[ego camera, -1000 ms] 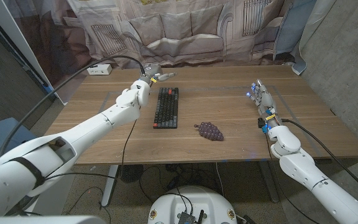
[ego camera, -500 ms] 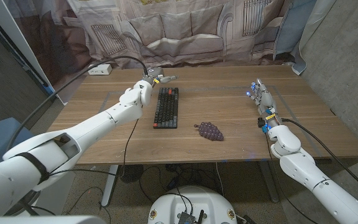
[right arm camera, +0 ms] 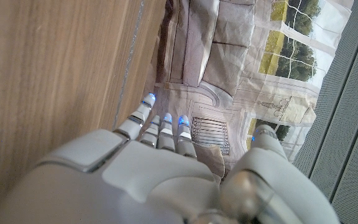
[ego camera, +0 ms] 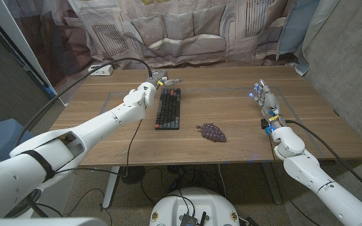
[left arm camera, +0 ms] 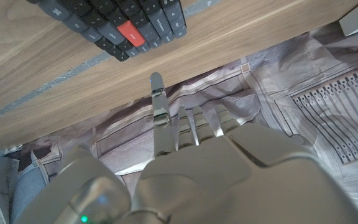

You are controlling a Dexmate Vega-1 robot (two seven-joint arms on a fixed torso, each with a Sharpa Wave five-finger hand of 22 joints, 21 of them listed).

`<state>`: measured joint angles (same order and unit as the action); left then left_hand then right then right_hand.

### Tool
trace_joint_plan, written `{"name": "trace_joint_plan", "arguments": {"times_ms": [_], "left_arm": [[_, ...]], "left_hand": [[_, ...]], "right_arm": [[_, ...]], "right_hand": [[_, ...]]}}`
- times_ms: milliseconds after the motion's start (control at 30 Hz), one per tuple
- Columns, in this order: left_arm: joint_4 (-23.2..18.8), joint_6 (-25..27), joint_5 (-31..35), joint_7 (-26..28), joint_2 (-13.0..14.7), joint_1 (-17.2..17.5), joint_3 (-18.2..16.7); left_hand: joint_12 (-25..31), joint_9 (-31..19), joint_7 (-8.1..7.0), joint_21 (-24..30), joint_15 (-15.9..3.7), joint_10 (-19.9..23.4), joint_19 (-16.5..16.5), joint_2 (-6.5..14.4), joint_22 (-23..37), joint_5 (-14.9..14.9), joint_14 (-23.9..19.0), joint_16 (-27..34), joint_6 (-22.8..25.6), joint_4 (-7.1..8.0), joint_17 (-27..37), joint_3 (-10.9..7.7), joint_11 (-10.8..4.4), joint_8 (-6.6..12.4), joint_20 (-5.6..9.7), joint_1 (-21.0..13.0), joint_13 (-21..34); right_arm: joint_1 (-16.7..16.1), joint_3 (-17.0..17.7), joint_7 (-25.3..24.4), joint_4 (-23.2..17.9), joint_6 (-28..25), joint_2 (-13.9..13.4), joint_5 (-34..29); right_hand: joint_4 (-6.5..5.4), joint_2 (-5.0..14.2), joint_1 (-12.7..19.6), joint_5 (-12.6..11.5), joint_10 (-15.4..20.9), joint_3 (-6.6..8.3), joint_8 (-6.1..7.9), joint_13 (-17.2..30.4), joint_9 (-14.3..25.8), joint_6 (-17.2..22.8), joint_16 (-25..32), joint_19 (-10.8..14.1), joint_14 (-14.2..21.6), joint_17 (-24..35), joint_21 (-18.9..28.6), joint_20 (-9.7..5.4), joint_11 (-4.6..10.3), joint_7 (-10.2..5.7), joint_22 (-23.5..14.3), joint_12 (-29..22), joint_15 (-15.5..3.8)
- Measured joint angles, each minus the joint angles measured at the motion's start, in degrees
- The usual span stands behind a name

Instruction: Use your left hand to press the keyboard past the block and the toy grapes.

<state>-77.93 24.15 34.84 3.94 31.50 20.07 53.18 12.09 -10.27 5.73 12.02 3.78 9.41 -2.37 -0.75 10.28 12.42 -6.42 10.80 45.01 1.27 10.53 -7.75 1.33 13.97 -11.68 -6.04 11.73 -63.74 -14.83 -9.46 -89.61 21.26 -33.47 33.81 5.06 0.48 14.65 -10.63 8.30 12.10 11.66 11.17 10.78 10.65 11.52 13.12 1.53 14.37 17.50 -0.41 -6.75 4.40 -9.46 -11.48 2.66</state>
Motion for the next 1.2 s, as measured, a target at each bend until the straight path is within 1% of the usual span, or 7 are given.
{"name": "trace_joint_plan", "arguments": {"times_ms": [133, 233, 433, 467, 600, 700, 1200], "left_arm": [[1.0, -0.7, -0.4, 0.0, -0.4, -0.3, 0.4], [2.4, -1.0, -0.6, 0.1, -0.9, -0.7, 0.8], [3.3, -1.7, -1.0, 0.2, -1.3, -1.0, 1.2], [4.7, -1.9, -1.1, 0.2, -1.8, -1.5, 1.7], [5.4, -2.4, -1.3, 0.3, -2.1, -1.7, 1.9], [6.9, -2.9, -1.5, 0.4, -2.6, -2.1, 2.6], [10.6, -4.5, -2.1, 1.0, -4.0, -3.2, 4.2]], "left_hand": [[0.0, 0.0, -0.62, 0.0, 0.00, -0.3, 0.0, 0.0, 0.0, 0.0, 0.0, 0.0, -0.6, 0.00, 0.0, 0.00, -0.28, -0.24, 0.00, 0.0, 0.0], [0.0, 0.0, -0.62, 0.0, 0.00, -0.6, 0.0, 0.0, 0.0, 0.0, 0.0, 0.0, -0.6, 0.00, 0.0, 0.00, -0.22, -0.66, 0.01, 0.0, 0.0], [0.0, 0.0, -0.38, 0.0, 0.00, -0.6, 0.0, 0.0, 0.0, 0.0, 0.0, 0.0, -0.9, 0.00, 0.0, 0.00, -0.22, -0.67, 0.01, 0.0, 0.0], [0.0, 0.0, -0.30, 0.0, 0.00, -0.6, 0.0, 0.0, 0.0, 0.0, 0.0, 0.0, -0.9, 0.00, 0.0, 0.00, -0.22, -0.67, 0.01, 0.0, 0.0], [0.0, 0.0, -0.31, 0.0, 0.00, -0.8, 0.0, 0.0, 0.0, 0.0, 0.0, 0.0, -0.9, 0.00, 0.0, 0.00, -0.09, -0.66, 0.01, 0.0, 0.0], [0.0, 0.0, -0.62, 0.0, 0.00, -0.8, 0.0, 0.0, 0.0, 0.0, 0.0, 0.0, -1.2, 0.00, 0.0, -0.01, -0.01, -0.95, 0.01, 0.0, 0.0], [0.0, 0.0, -1.33, 0.0, -0.32, -1.5, 0.0, 0.0, 0.0, 0.0, 0.3, 0.0, -2.6, 0.00, -0.1, -0.01, -0.12, -1.99, 0.01, 0.0, 0.0]], "right_arm": [[-0.1, 0.0, 0.0, 0.0, 0.0, 0.0, 0.0], [-0.1, 0.0, 0.0, 0.0, -0.1, 0.0, 0.0], [-0.1, 0.1, 0.0, 0.0, -0.1, 0.0, 0.0], [-0.1, 0.1, 0.0, 0.0, -0.1, 0.0, 0.0], [-0.1, 0.1, 0.0, 0.0, -0.1, 0.1, 0.0], [-0.1, 0.1, -0.1, 0.0, -0.1, 0.2, 0.0], [-0.2, 0.1, -0.5, 0.1, -0.1, 0.3, -0.2]], "right_hand": [[0.00, 0.00, 0.0, 0.0, 0.0, 0.00, 0.00, -0.3, 0.0, 0.0, 0.0, 0.0, 0.0, -0.2, -0.2, 0.00, 0.00, 0.00, 0.0, 0.0, 0.00], [0.00, 0.00, 0.0, 0.0, 0.0, 0.00, 0.00, -0.3, 0.0, 0.0, 0.0, 0.0, 0.0, -0.3, -0.4, 0.00, 0.00, 0.00, 0.0, 0.0, 0.00], [0.00, 0.00, 0.0, 0.0, 0.0, 0.00, 0.00, -0.3, 0.0, 0.0, 0.0, 0.0, 0.0, -0.3, -0.4, 0.00, 0.00, 0.00, 0.0, 0.0, 0.00], [0.00, 0.00, 0.0, 0.0, 0.0, 0.00, 0.00, -0.3, 0.0, 0.0, 0.0, 0.0, 0.0, -0.3, -0.4, 0.00, 0.00, 0.00, 0.0, 0.0, 0.00], [0.00, 0.00, 0.0, 0.0, 0.0, 0.00, 0.00, -0.3, 0.0, 0.0, 0.0, 0.0, 0.0, -0.3, -0.4, 0.00, 0.00, 0.00, 0.0, 0.0, 0.00], [0.00, 0.00, 0.0, 0.0, 0.0, 0.00, 0.00, -0.3, 0.0, 0.0, 0.0, 0.0, 0.0, -0.3, -0.4, 0.00, 0.00, 0.00, 0.0, 0.0, 0.00], [0.00, 0.23, -0.2, 0.0, 0.0, 0.00, 0.00, -0.2, 0.0, 0.0, 0.0, 0.3, 0.0, -0.5, -1.0, 0.31, 0.00, 0.00, 0.0, 0.0, 0.00]]}}
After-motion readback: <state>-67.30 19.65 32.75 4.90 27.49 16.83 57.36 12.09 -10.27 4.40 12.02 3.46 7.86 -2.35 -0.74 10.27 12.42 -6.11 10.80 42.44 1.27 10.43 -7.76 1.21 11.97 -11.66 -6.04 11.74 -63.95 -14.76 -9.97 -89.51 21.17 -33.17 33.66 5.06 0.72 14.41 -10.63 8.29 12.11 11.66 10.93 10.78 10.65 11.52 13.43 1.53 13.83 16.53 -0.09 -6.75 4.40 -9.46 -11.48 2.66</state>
